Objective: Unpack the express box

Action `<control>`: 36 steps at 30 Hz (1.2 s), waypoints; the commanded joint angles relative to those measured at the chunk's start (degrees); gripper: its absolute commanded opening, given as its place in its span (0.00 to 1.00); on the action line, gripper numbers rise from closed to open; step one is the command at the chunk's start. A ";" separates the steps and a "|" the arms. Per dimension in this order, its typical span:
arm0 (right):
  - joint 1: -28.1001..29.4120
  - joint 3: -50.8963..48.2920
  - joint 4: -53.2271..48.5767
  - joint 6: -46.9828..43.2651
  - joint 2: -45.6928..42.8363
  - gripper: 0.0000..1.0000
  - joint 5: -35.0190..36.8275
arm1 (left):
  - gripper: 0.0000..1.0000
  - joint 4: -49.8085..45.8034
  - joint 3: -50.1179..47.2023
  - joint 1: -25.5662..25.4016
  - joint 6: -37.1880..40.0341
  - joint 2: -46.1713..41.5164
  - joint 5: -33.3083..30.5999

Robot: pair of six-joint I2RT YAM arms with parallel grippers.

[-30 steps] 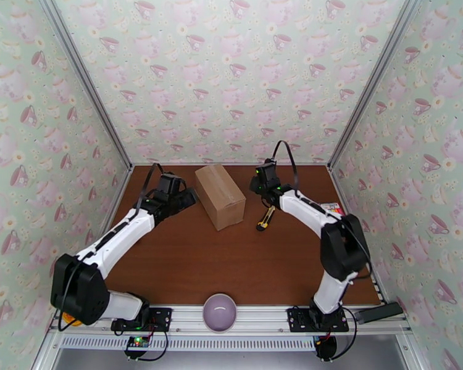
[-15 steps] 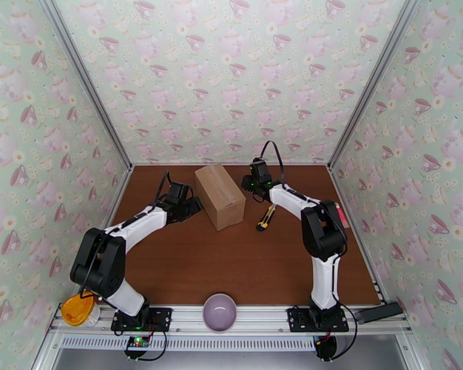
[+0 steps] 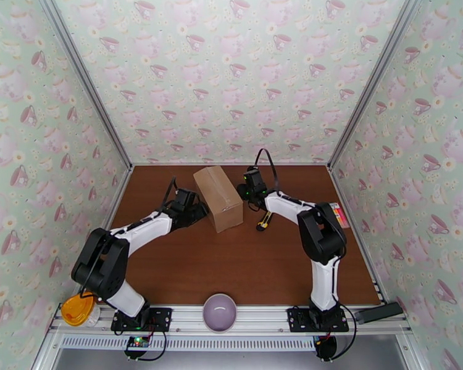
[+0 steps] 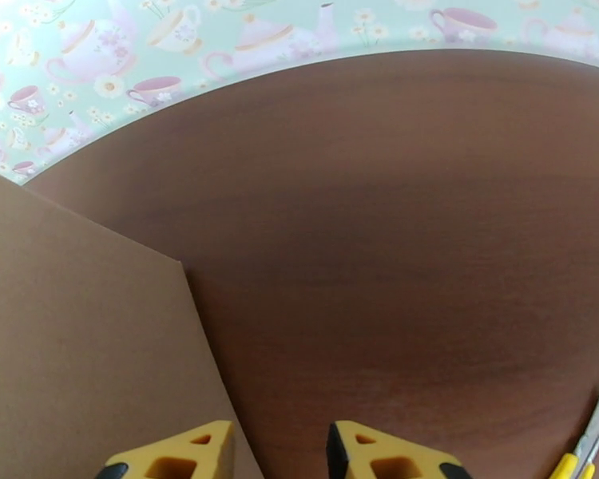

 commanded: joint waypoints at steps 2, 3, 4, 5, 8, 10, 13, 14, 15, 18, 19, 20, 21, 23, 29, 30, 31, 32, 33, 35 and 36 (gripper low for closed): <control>3.25 -2.38 0.37 1.02 -3.44 0.36 0.39 | 0.64 -0.30 -2.35 -2.54 -1.51 -3.53 -0.10; 3.65 -3.08 0.42 1.33 -3.98 0.36 0.84 | 0.63 -0.39 -3.07 -3.12 -2.03 -4.42 -0.46; 3.85 -3.62 0.43 1.64 -4.31 0.36 0.98 | 0.63 -0.39 -3.70 -3.54 -2.47 -5.19 -0.91; 3.92 -4.20 0.39 2.16 -4.83 0.37 0.84 | 0.63 -0.34 -4.48 -4.19 -2.93 -6.23 -1.55; 4.14 -6.35 0.21 4.38 -5.91 0.37 0.24 | 0.63 -1.05 -6.57 -5.57 -4.31 -9.26 -3.42; 4.53 -8.31 0.58 5.61 -7.04 0.37 0.15 | 0.63 -1.43 -7.82 -6.38 -5.24 -11.10 -4.09; 5.13 -11.27 0.88 7.15 -9.16 0.37 0.52 | 0.63 -2.91 -8.80 -8.00 -5.89 -13.66 -5.78; 5.36 -12.04 0.69 7.83 -9.79 0.37 0.52 | 0.63 -3.81 -9.09 -8.56 -5.98 -14.49 -6.72; 5.43 -12.68 0.30 8.75 -10.47 0.37 0.80 | 0.64 -4.57 -9.37 -8.89 -6.07 -15.47 -7.56; 5.68 -15.15 -0.11 11.75 -12.29 0.37 1.57 | 0.64 -6.67 -10.13 -9.05 -6.33 -17.34 -8.89; 5.81 -16.11 -0.23 12.67 -12.97 0.38 1.94 | 0.64 -7.35 -10.35 -9.03 -6.26 -17.95 -9.29; 5.83 -16.93 -0.19 13.15 -13.67 0.38 2.42 | 0.64 -8.16 -10.43 -9.05 -6.17 -18.59 -9.86; 5.81 -17.47 -0.31 13.28 -14.24 0.38 2.71 | 0.64 -8.85 -10.48 -9.13 -6.16 -19.14 -10.30; 5.86 -17.94 -1.37 12.98 -15.34 0.39 3.74 | 0.64 -10.29 -10.63 -9.11 -6.07 -20.47 -10.93; 5.83 -17.41 -2.70 11.38 -15.87 0.42 4.83 | 0.64 -12.28 -11.96 -9.01 -6.33 -23.71 -12.35; 5.80 -17.24 -2.86 11.22 -15.85 0.42 5.12 | 0.64 -12.66 -11.92 -8.97 -6.42 -24.06 -12.53; 5.80 -17.07 -3.05 11.00 -15.98 0.43 5.46 | 0.64 -13.05 -11.71 -9.09 -6.34 -24.39 -12.77; 5.83 -16.82 -3.35 10.68 -16.22 0.43 5.93 | 0.64 -13.62 -11.21 -9.03 -6.06 -24.84 -13.25; 5.84 -16.64 -3.50 10.15 -16.54 0.44 6.26 | 0.64 -14.36 -10.85 -8.94 -5.62 -25.24 -13.82; 5.80 -15.74 -4.65 8.91 -17.37 0.47 7.38 | 0.65 -16.12 -9.23 -8.79 -4.17 -26.37 -15.44; 5.71 -15.20 -5.42 8.34 -17.69 0.49 8.06 | 0.65 -16.67 -8.53 -8.76 -3.36 -26.88 -15.97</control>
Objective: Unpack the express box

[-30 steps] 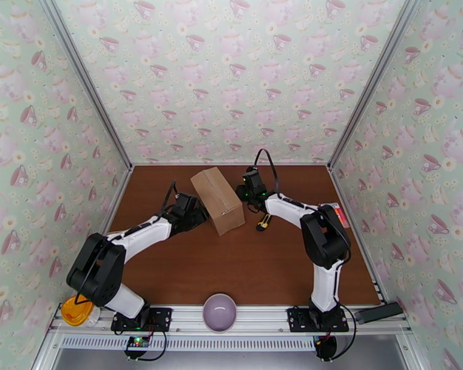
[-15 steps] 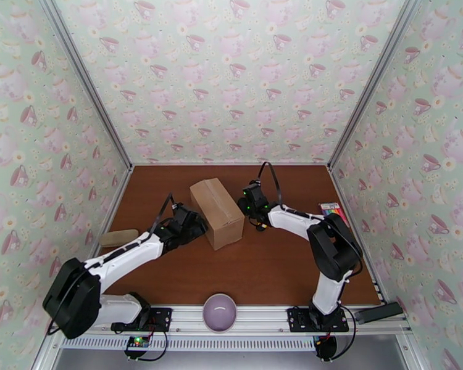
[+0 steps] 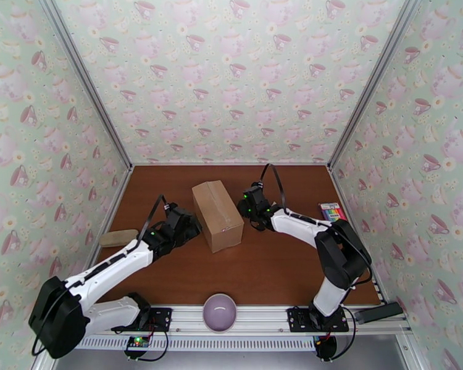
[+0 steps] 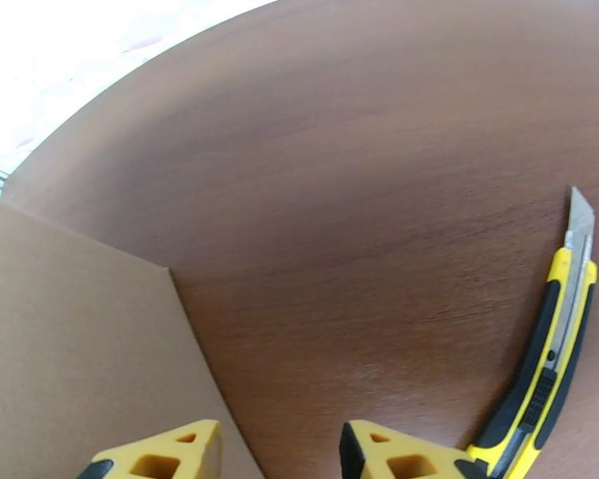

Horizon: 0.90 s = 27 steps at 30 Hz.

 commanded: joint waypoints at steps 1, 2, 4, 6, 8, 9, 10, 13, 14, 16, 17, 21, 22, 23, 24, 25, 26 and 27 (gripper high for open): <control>-0.01 2.71 -3.57 -2.64 -3.03 0.53 3.73 | 0.66 -3.56 3.38 0.26 3.02 -2.34 -3.68; -0.22 3.17 -4.35 -3.34 -3.41 0.57 4.16 | 0.68 -3.60 4.23 0.48 4.24 -2.56 -3.82; -1.15 3.77 -5.64 -4.24 -3.97 0.59 3.90 | 0.71 -3.56 6.23 1.15 6.47 -2.35 -2.94; -2.16 3.95 -6.33 -4.63 -5.02 0.60 3.40 | 0.73 -3.38 8.91 1.77 8.55 -1.17 -1.31; -2.59 4.04 -6.94 -5.75 -6.38 0.61 3.82 | 0.74 -3.00 11.79 2.16 11.04 0.89 0.89; -2.60 4.47 -7.57 -6.74 -6.87 0.63 4.25 | 0.75 -2.92 12.69 2.20 11.70 1.84 1.77; -2.66 5.07 -8.43 -7.70 -7.37 0.64 3.90 | 0.76 -2.47 14.94 2.39 12.55 3.02 3.02; -2.66 6.50 -9.95 -9.59 -8.77 0.65 2.74 | 0.80 -1.30 18.11 2.65 14.72 6.46 5.85; -2.62 6.84 -10.04 -10.06 -9.39 0.65 1.86 | 0.81 -1.03 18.99 2.73 15.30 7.53 6.73; -2.62 7.55 -10.58 -10.63 -10.26 0.65 0.69 | 0.82 -0.56 20.23 3.07 15.83 9.48 8.49; -2.62 7.92 -10.86 -10.66 -10.63 0.65 0.16 | 0.82 -0.37 20.62 3.27 15.85 10.55 9.56; -2.60 9.51 -11.77 -11.31 -11.68 0.65 -2.15 | 0.83 1.04 20.61 3.85 15.24 12.87 12.96; -2.46 10.10 -12.03 -11.82 -11.82 0.66 -2.77 | 0.83 1.10 20.60 3.85 15.16 13.27 13.38; -2.27 10.72 -12.50 -12.62 -11.89 0.66 -3.30 | 0.83 1.04 20.48 3.86 14.88 13.49 13.61; -1.95 11.51 -13.07 -13.26 -11.73 0.66 -3.70 | 0.83 0.90 20.46 3.93 14.72 13.67 13.70; -1.55 12.72 -14.00 -14.28 -11.47 0.66 -3.67 | 0.83 0.58 20.34 3.94 14.67 13.77 13.72; -0.99 13.88 -14.97 -15.20 -11.09 0.66 -3.85 | 0.83 0.21 20.20 3.92 14.58 13.86 13.67; -0.62 15.05 -15.79 -16.01 -10.61 0.67 -4.18 | 0.83 0.11 19.91 4.02 14.51 13.86 13.67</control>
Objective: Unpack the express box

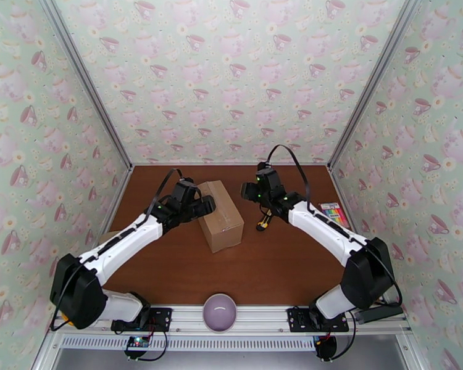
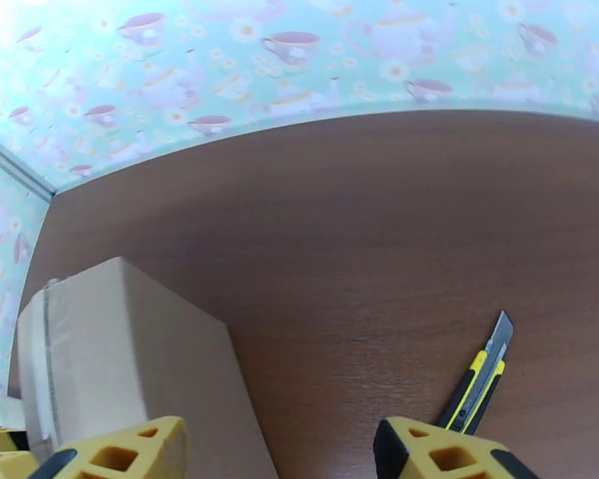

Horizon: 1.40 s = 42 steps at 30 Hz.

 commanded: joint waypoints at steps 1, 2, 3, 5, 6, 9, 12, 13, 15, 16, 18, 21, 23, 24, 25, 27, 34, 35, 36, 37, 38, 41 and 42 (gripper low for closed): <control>1.94 5.28 -4.40 -4.45 0.65 0.67 -2.41 | 0.83 0.15 -0.09 0.48 0.48 0.46 1.98; 2.56 6.49 -5.26 -4.94 1.30 0.67 -2.55 | 0.83 0.35 -0.69 0.51 0.53 0.67 1.98; 2.92 7.33 -5.85 -5.39 1.87 0.67 -2.97 | 0.83 0.35 -1.11 0.72 0.47 0.87 1.98; 4.03 8.65 -6.50 -5.99 2.98 0.66 -3.27 | 0.83 -0.02 -2.17 1.24 -0.40 1.54 2.01; 4.45 8.91 -6.65 -6.12 3.28 0.66 -3.12 | 0.83 0.15 -2.60 1.51 -0.63 1.69 2.29; 5.57 9.37 -6.73 -5.99 4.09 0.67 -3.52 | 0.82 0.83 -3.94 2.04 -1.69 1.48 2.67; 6.81 9.79 -6.89 -5.99 4.94 0.67 -3.83 | 0.82 1.01 -4.35 2.42 -1.92 0.43 2.36; 7.19 9.94 -6.98 -6.03 5.37 0.67 -3.96 | 0.82 0.91 -4.31 2.60 -1.93 -0.03 2.25; 7.71 10.30 -7.24 -6.05 5.91 0.67 -4.17 | 0.82 0.88 -4.28 2.88 -1.92 -0.87 2.16; 7.96 10.46 -7.34 -6.06 6.22 0.67 -4.10 | 0.83 0.97 -4.27 2.98 -1.86 -1.16 2.16; 8.63 10.93 -7.85 -6.45 6.67 0.67 -3.78 | 0.83 0.73 -4.09 3.19 -1.95 -1.34 2.40; 9.71 11.72 -8.84 -7.04 7.66 0.67 -2.64 | 0.83 0.34 -4.12 3.22 -2.23 -1.70 2.38; 10.13 11.87 -8.94 -7.12 7.98 0.67 -3.00 | 0.83 0.32 -4.35 3.33 -2.73 -2.12 2.38; 10.19 11.91 -8.90 -7.12 8.12 0.67 -3.10 | 0.83 0.43 -4.31 3.32 -2.76 -2.38 2.42; 10.22 11.92 -8.79 -6.97 8.26 0.67 -3.05 | 0.83 0.28 -4.27 3.32 -2.78 -2.59 2.37; 10.19 11.92 -8.55 -6.77 8.51 0.67 -3.28 | 0.83 0.02 -4.01 3.41 -2.80 -3.00 2.07; 10.53 12.84 -8.25 -6.66 9.55 0.68 -3.96 | 0.83 -1.08 -2.95 3.82 -1.98 -4.29 1.80; 10.57 13.10 -8.42 -6.71 9.82 0.68 -4.03 | 0.83 -1.14 -2.99 3.85 -1.80 -4.15 1.74; 10.57 13.30 -8.54 -6.76 10.02 0.68 -4.02 | 0.83 -1.05 -3.12 3.93 -1.77 -4.03 1.72; 10.60 13.40 -8.59 -6.82 10.22 0.68 -4.07 | 0.83 -0.90 -3.29 3.98 -1.69 -3.77 1.79; 10.69 13.54 -8.70 -6.95 10.28 0.68 -4.09 | 0.83 -0.74 -3.46 4.02 -1.65 -3.52 1.84; 10.78 13.76 -8.87 -7.03 10.78 0.68 -4.18 | 0.83 0.45 -4.04 4.07 -1.95 -2.45 2.52; 10.81 13.81 -9.02 -7.03 10.93 0.68 -4.18 | 0.83 0.75 -4.32 4.11 -2.03 -1.98 2.68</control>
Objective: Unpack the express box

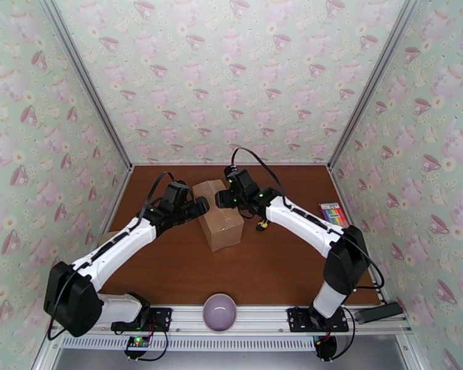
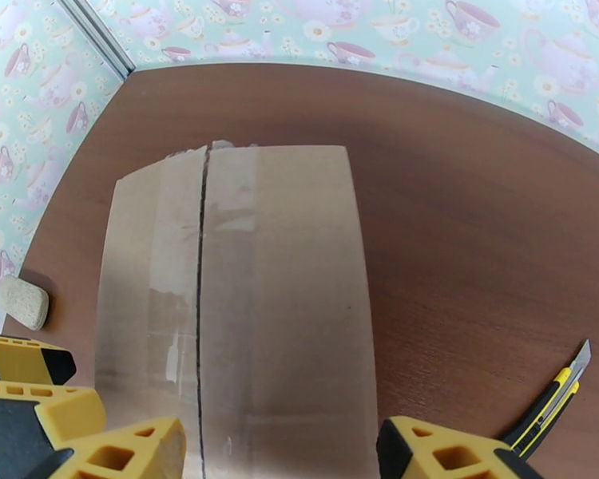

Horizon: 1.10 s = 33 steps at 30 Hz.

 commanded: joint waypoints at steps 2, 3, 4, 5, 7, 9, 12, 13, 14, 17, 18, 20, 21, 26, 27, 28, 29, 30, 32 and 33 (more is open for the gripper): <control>0.52 2.43 -1.50 -1.20 1.59 0.68 -0.50 | 0.82 0.91 -1.16 0.55 -0.11 2.01 0.35; 0.67 2.77 -1.90 -1.32 1.92 0.68 -0.31 | 0.82 1.06 -1.49 0.54 0.00 2.43 0.42; 0.76 2.96 -2.28 -1.43 2.30 0.68 0.02 | 0.82 1.22 -1.76 0.51 -0.04 2.72 0.54; 0.81 3.06 -2.36 -1.42 2.54 0.68 0.43 | 0.81 1.22 -2.13 0.54 -0.13 3.11 0.66; 1.09 3.31 -2.69 -1.70 2.94 0.69 0.96 | 0.80 0.64 -2.50 0.57 -0.14 3.39 0.42; 1.48 3.41 -2.84 -1.84 3.32 0.69 1.72 | 0.79 0.34 -2.44 0.63 -0.21 3.65 0.15; 2.18 4.14 -3.56 -2.45 4.15 0.69 2.91 | 0.78 0.68 -4.63 0.61 -0.52 3.83 0.71; 2.41 4.33 -3.76 -2.62 4.46 0.69 3.17 | 0.77 0.56 -4.89 0.64 -0.58 3.85 0.71; 2.59 4.53 -3.91 -2.78 4.77 0.69 3.54 | 0.77 0.68 -5.07 0.70 -0.72 3.83 0.56; 3.09 4.98 -4.54 -3.25 5.76 0.69 5.22 | 0.76 0.85 -5.43 0.73 -0.85 4.01 0.45; 3.20 5.20 -4.76 -3.35 6.03 0.69 5.67 | 0.76 0.97 -5.51 0.77 -0.79 4.16 0.49; 3.46 5.52 -5.28 -3.61 6.70 0.69 6.25 | 0.76 1.29 -5.71 0.84 -0.91 4.63 0.67; 3.57 5.57 -5.23 -3.71 6.96 0.69 6.45 | 0.75 1.37 -5.73 0.90 -0.86 4.83 0.79; 3.94 5.86 -6.44 -3.96 8.51 0.70 8.18 | 0.74 1.73 -6.35 0.90 -1.21 5.41 0.85; 4.02 5.95 -6.62 -4.01 8.76 0.70 8.50 | 0.74 1.74 -6.44 1.03 -1.30 5.33 0.90; 4.11 5.87 -6.82 -4.26 8.96 0.70 8.96 | 0.74 1.71 -6.53 1.05 -1.32 5.26 0.85; 4.32 5.96 -6.96 -4.35 9.26 0.70 9.45 | 0.74 1.82 -6.60 1.07 -1.34 5.19 0.85; 4.35 6.03 -7.24 -4.38 9.53 0.70 9.89 | 0.74 1.76 -6.69 1.11 -1.30 5.15 0.85; 4.50 6.47 -7.95 -4.70 10.32 0.70 10.93 | 0.74 1.67 -6.78 1.25 -1.29 5.08 0.85; 4.68 6.77 -8.39 -4.96 10.74 0.70 11.42 | 0.74 1.66 -6.82 1.33 -1.30 5.06 0.77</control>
